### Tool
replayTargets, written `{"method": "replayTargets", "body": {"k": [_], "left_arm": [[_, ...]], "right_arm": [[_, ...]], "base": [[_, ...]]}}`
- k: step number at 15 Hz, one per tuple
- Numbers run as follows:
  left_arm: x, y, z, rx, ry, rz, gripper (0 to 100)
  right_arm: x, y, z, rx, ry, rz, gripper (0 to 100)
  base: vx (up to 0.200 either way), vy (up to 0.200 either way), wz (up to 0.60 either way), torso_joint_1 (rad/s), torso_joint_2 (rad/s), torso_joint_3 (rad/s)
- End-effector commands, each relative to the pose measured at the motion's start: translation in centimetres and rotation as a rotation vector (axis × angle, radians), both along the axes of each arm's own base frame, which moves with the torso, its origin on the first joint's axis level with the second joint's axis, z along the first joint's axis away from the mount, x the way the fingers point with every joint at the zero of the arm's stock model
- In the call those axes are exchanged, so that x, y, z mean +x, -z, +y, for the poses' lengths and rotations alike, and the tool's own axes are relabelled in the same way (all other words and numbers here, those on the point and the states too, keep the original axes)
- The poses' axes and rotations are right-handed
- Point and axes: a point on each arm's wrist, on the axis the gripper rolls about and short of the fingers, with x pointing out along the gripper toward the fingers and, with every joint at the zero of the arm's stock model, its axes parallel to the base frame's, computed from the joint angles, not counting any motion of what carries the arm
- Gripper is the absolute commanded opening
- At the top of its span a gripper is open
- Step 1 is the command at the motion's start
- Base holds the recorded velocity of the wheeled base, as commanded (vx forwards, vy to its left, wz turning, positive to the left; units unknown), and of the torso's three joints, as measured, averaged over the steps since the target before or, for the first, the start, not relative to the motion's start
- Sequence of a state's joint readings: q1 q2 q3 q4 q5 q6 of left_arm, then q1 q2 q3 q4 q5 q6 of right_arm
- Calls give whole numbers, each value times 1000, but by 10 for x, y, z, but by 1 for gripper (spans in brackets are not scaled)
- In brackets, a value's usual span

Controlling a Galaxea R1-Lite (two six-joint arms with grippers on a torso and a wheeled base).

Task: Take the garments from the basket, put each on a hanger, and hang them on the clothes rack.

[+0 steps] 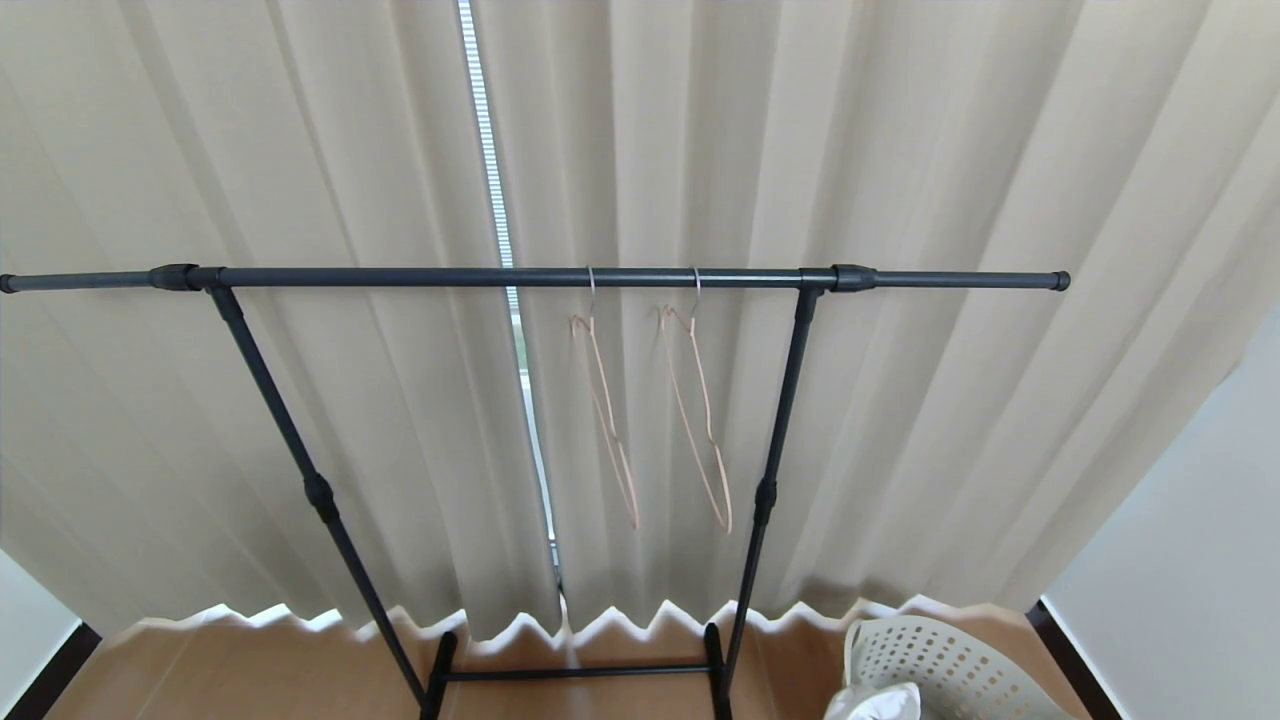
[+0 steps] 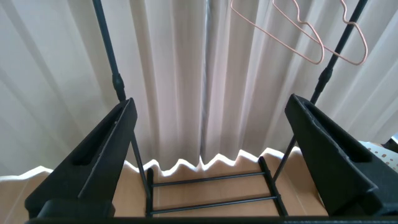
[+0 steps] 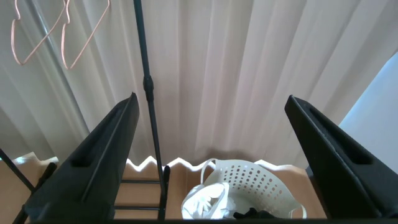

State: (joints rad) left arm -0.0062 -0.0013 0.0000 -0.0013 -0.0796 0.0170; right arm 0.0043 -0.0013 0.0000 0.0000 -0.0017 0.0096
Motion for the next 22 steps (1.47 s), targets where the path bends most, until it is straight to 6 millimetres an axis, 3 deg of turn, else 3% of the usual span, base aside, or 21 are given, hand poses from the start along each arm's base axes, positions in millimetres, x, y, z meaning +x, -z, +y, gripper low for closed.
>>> {"method": "replayTargets", "body": {"k": [1, 22], "left_arm": [[0, 0, 0, 0, 0, 1, 100], [0, 0, 0, 0, 3, 1, 100]], "right_arm": [[0, 0, 0, -3, -4, 1, 100], [0, 0, 0, -5, -2, 1, 100]], "base": [[0, 0, 0, 0, 0, 0], [0, 0, 0, 0, 0, 0]]}}
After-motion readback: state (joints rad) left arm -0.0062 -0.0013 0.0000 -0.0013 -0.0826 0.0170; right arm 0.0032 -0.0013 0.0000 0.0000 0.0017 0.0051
